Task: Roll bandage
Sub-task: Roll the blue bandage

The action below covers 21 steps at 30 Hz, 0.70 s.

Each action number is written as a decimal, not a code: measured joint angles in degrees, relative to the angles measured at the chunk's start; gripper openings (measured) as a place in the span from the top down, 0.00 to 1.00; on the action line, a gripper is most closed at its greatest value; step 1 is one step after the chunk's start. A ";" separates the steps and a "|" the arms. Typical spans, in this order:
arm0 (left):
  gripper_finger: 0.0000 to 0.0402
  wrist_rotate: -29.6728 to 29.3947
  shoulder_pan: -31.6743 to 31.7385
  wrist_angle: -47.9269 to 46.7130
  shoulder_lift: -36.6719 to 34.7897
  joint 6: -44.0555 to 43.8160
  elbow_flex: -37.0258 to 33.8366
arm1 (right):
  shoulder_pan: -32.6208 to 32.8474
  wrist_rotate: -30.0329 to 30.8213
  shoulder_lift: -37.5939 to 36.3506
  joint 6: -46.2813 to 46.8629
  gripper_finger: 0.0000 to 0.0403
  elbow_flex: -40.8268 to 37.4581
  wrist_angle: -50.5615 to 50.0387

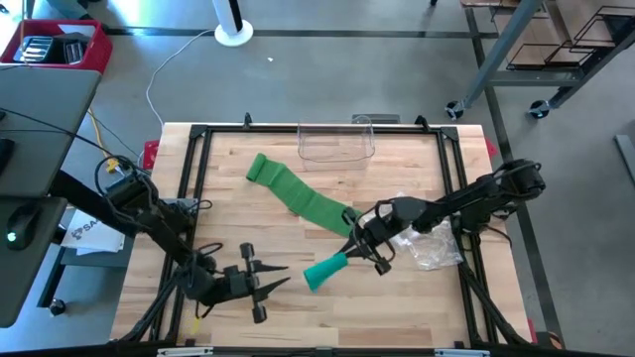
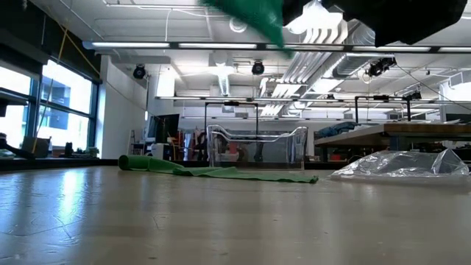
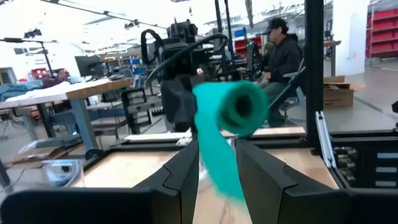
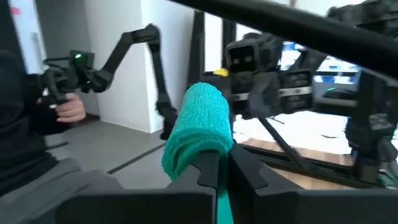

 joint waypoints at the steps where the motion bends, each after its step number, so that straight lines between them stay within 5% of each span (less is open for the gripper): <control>1: 0.74 1.54 0.75 -0.05 0.02 0.00 0.28 | 0.01 -0.68 0.07 -0.12 0.99 0.00 -0.12; 8: 0.66 8.35 2.90 -0.06 0.02 -0.90 1.27 | 0.05 -1.88 0.08 -0.51 0.99 0.02 -0.52; 16: 0.40 8.96 3.61 -5.29 0.02 0.40 3.40 | 0.05 -1.72 0.08 -0.22 0.99 0.02 -0.75; 21: 0.35 8.74 6.00 -12.84 0.04 -0.30 5.89 | 0.05 -1.32 0.08 -0.21 0.99 0.02 -0.75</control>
